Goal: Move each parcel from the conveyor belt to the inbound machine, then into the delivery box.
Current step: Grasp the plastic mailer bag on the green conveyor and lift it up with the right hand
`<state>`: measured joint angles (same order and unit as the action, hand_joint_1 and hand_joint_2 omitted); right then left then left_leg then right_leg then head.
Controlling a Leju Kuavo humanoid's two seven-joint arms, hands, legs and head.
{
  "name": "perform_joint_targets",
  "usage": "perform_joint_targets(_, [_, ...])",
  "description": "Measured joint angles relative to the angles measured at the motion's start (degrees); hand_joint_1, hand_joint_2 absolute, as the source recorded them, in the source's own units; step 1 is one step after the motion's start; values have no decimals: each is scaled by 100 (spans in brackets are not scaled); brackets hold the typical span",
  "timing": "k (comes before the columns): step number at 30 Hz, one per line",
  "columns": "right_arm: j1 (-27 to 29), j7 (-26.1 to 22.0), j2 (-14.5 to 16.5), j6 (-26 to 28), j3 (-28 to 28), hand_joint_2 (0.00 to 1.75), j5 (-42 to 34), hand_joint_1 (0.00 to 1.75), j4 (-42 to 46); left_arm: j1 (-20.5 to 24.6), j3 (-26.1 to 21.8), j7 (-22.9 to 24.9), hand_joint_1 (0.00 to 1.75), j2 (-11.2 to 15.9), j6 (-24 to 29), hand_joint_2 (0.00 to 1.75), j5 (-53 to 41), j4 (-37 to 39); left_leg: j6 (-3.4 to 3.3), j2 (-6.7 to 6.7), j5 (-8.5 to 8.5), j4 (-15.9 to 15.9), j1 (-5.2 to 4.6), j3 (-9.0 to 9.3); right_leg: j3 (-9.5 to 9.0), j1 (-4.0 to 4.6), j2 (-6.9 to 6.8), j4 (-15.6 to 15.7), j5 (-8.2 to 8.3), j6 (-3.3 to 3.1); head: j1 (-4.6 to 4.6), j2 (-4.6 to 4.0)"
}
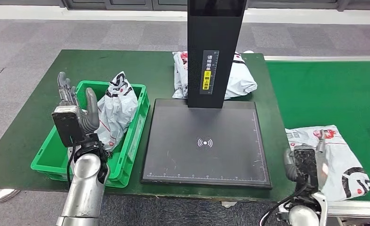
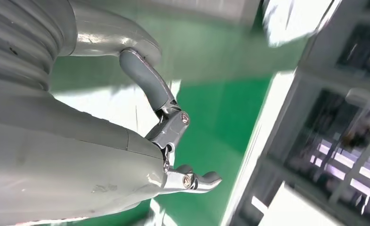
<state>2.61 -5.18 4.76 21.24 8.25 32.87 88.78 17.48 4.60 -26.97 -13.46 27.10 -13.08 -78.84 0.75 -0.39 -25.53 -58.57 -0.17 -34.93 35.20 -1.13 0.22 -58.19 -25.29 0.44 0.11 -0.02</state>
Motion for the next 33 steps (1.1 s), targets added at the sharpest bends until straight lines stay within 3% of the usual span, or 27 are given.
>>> perform_joint_targets(6, [-765, 767, -552, 233, 632, 175, 1379, 0, -1137, -314, 313, 23, 0, -95, -238, 175, 150, -363, -8, 3, 2, -7, -2, 1, -2, -2, 2, 0, 7, 7, 0, 1])
perform_joint_targets(10, [-1258, 962, -973, 391, 984, 175, 1982, 0, -2046, -450, 409, 42, 0, -143, -342, 175, 168, -405, -12, 0, 5, -12, -2, -1, -4, -3, -1, 0, 10, 11, 0, 2])
perform_joint_targets(14, [-1661, 1651, -1315, 434, 1079, 175, 3053, 0, -2902, -472, 458, 83, 0, -181, -515, 175, 206, -396, -13, 1, 4, -11, -3, -2, -1, -3, 1, 0, 10, 12, 0, 0])
perform_joint_targets(18, [-2177, 2167, -1664, 70, 1136, 175, 3897, 0, -3931, -472, 470, 96, 0, -203, -622, 175, 243, -307, -13, 2, 4, -11, -3, -3, -2, -3, 2, 0, 10, 12, 0, 1])
perform_joint_targets(22, [-2522, 2480, -1764, -581, 1138, 175, 4360, 0, -4823, -470, 472, 84, 0, -210, -681, 175, 246, -193, -13, 1, 5, -11, -2, -2, -1, -3, 2, 0, 10, 12, 0, 1])
perform_joint_targets(28, [-2733, 2504, -1757, -1170, 1138, 175, 4554, 0, -5555, -470, 484, 62, 0, -210, -730, 175, 248, -45, -12, -3, 5, -9, -1, -5, -1, -1, -1, -1, 9, 12, 0, 1])
perform_joint_targets(33, [-2903, 1894, -1719, -2056, 1138, 175, 4481, 0, -5970, -463, 491, 61, 0, -208, -745, 175, 251, 53, -12, -2, 5, -9, -1, -6, -1, -1, 0, 0, 9, 12, 0, 1])
